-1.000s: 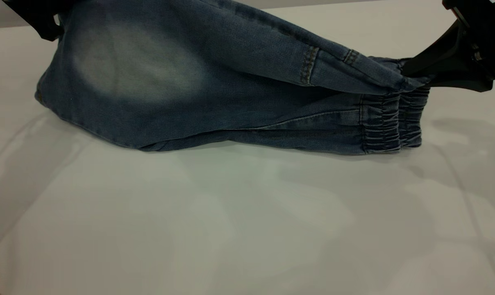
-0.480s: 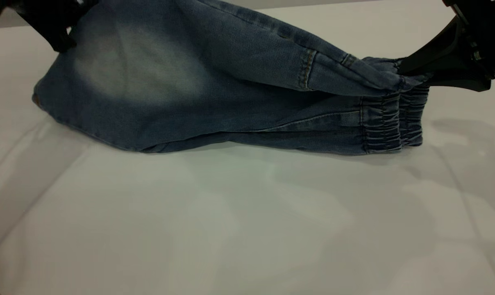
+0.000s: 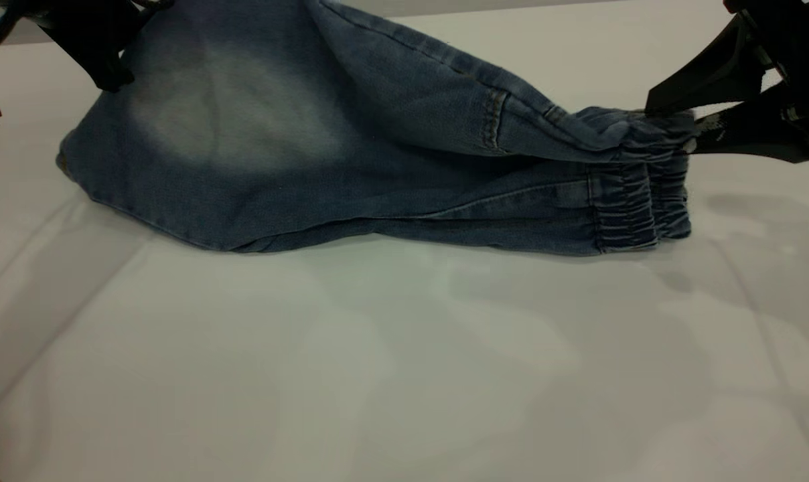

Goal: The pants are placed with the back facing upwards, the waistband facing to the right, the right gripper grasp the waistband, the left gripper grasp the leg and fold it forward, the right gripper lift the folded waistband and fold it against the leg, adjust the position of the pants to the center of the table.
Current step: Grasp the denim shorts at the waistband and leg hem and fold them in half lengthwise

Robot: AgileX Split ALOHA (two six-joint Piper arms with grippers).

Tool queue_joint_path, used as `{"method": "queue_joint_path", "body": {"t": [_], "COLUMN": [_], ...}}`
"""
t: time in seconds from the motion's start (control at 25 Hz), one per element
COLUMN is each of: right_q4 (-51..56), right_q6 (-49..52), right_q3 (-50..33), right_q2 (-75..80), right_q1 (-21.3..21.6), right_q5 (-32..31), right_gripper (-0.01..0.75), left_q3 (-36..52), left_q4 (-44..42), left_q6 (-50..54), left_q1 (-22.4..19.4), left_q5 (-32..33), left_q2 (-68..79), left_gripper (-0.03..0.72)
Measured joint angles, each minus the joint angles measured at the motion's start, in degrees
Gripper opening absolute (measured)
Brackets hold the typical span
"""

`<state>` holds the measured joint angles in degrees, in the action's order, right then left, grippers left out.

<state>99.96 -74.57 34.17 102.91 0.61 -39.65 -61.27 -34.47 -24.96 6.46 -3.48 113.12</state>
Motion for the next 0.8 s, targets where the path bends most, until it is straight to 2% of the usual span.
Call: {"method": "queue_joint_path", "body": {"t": [0.16,0.6,0.8], "right_q4": [0.00,0.00,0.00], "right_q6": [0.87,1.10,1.10], "right_q3": [0.05,0.05,0.05], "right_q2": [0.00,0.00,0.00], "right_q1": [0.00,0.00,0.00], "right_q5": [0.00,0.00,-0.05], "right_gripper": [0.365,0.374,0.374], "left_q3": [0.00,0.14,0.19], "left_q4": [0.00,0.00,0.00], "left_q6": [0.00,1.35,1.99], "left_q1": [0.07,0.62,1.11], "left_q5": [0.00,-0.17,-0.62], "left_q2": [0.00,1.10,1.95], "left_gripper": [0.040,0.045,0.096]}}
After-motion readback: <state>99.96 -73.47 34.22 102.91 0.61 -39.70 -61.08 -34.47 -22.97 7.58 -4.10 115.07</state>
